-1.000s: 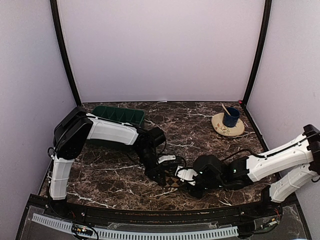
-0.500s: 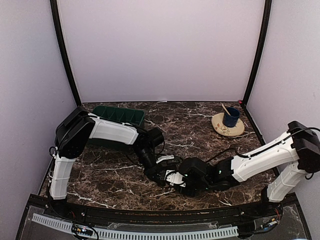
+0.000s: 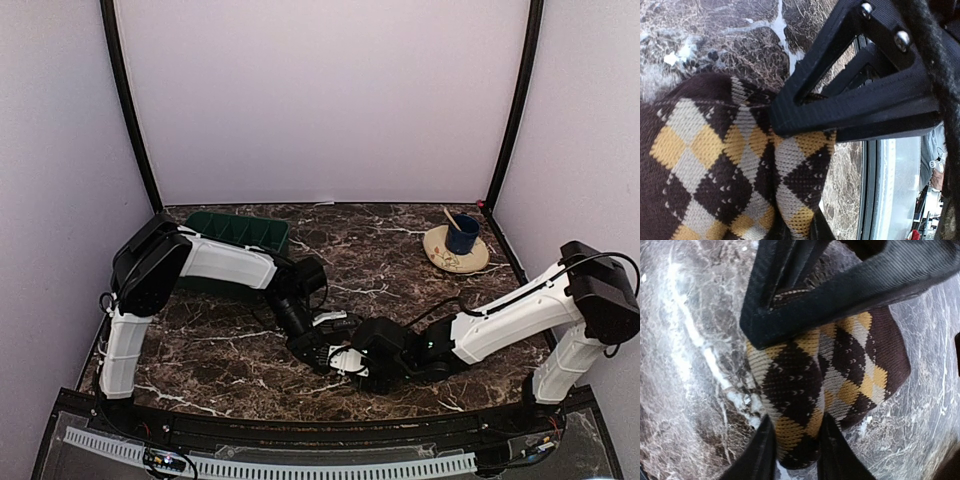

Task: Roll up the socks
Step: Roll the sock at the center of the board.

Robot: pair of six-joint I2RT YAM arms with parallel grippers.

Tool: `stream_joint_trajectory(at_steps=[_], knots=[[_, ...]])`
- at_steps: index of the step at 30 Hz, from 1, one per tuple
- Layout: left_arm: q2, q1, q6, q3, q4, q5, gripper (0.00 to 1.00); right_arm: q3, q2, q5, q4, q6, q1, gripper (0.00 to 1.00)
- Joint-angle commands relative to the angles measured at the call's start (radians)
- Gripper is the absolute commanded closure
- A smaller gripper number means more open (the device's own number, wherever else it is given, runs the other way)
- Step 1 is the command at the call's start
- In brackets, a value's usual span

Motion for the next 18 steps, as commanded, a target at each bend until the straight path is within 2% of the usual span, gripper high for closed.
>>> stream_joint_trajectory(at_steps=[1, 5, 8, 10, 18], knots=[[0.039, 0.004, 0.0, -0.015, -0.066, -0.065, 1.0, 0.02, 0.011, -0.035, 0.019, -0.005, -0.017, 0.8], [0.043, 0.005, -0.013, -0.013, -0.065, -0.066, 1.0, 0.021, 0.014, -0.068, 0.011, -0.001, -0.022, 0.91], [0.044, 0.011, -0.033, -0.011, -0.061, -0.072, 1.0, 0.013, 0.004, -0.091, 0.012, 0.009, -0.024, 0.96], [0.045, 0.02, -0.05, -0.011, -0.056, -0.078, 0.94, 0.007, -0.006, -0.109, 0.014, 0.014, -0.028, 0.99], [-0.019, 0.068, -0.096, -0.063, 0.009, -0.091, 0.9, 0.023, 0.0, -0.197, -0.005, 0.05, -0.06, 1.0]])
